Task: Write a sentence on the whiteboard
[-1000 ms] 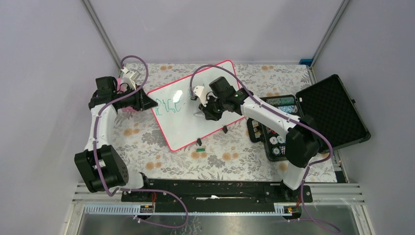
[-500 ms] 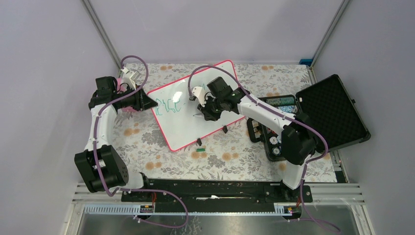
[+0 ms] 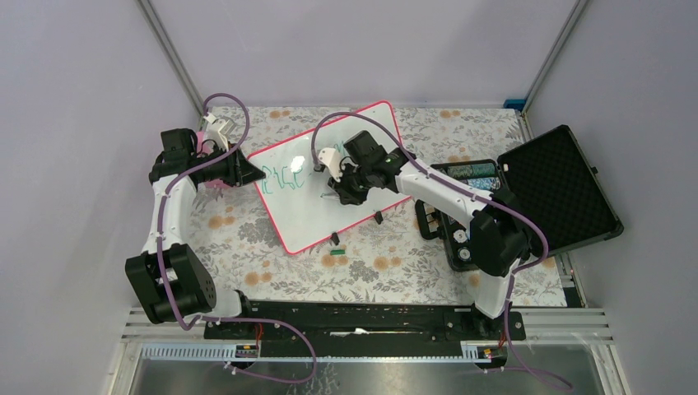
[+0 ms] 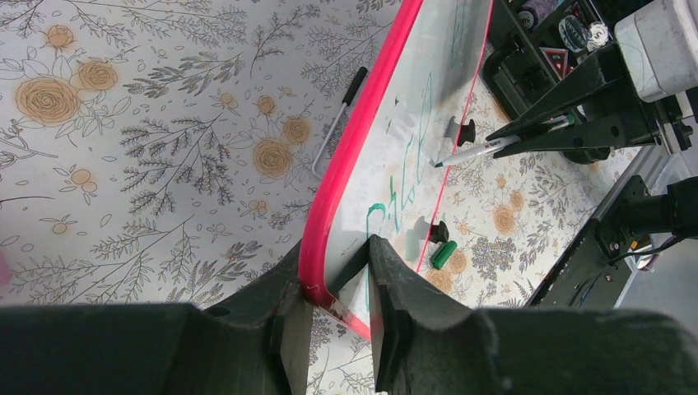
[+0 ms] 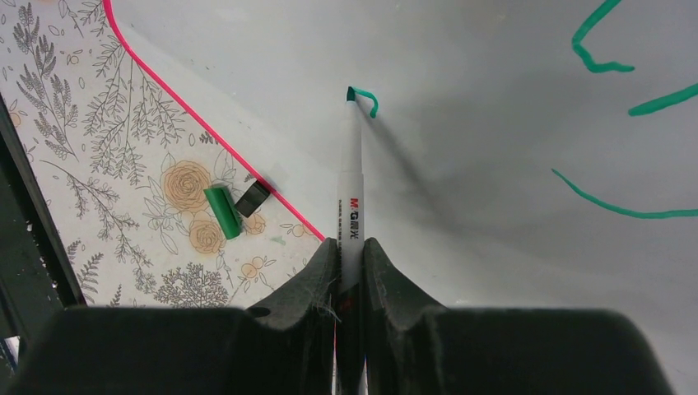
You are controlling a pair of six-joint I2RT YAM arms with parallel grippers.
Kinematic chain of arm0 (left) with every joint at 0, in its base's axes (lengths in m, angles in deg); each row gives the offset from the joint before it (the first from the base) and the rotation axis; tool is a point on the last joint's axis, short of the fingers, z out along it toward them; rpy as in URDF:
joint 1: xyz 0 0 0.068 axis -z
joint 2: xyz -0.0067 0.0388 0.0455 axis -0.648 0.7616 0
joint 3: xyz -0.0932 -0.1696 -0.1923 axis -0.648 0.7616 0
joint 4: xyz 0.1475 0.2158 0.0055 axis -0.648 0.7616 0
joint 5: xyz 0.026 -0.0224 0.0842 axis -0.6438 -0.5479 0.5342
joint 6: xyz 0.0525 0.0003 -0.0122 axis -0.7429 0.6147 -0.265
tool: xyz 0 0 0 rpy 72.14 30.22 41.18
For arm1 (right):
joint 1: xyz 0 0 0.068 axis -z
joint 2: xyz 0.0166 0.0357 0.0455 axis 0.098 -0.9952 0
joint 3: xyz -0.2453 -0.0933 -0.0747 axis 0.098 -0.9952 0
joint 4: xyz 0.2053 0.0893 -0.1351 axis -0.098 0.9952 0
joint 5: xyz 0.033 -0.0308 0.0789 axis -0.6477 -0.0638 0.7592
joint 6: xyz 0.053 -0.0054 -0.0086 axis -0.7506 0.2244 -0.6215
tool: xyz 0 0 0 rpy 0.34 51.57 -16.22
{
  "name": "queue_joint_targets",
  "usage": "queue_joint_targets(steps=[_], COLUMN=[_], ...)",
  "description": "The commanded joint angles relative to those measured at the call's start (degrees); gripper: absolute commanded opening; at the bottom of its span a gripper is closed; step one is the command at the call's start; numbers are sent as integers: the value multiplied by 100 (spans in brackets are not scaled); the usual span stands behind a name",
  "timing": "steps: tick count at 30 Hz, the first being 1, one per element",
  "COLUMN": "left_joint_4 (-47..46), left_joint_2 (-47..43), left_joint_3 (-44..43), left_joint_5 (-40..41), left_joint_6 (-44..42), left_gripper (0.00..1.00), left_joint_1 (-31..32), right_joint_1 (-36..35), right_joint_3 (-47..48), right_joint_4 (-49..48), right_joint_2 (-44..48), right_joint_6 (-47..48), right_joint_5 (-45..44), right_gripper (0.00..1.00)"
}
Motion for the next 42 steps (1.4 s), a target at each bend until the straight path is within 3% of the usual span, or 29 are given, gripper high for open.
queue_joint_targets(steps=[1,19,42], left_joint_4=[-132,-132,-132], left_joint_2=[-141,-111,-107], left_joint_3=[-13,-9,-56], left_joint_5=[106,95,84], left_joint_6=[-342,-334,-316], left_gripper=[0,0,0], left_joint_1=[56,52,52], right_joint_1=[-73,-16,218], right_joint_3=[72,-315,153], right_joint_4=[-10,-20,18], right_joint_2=[-59,253,158], right_joint_6=[128,320,292], right_joint_5=[-6,-207,-393], right_gripper=[0,0,0])
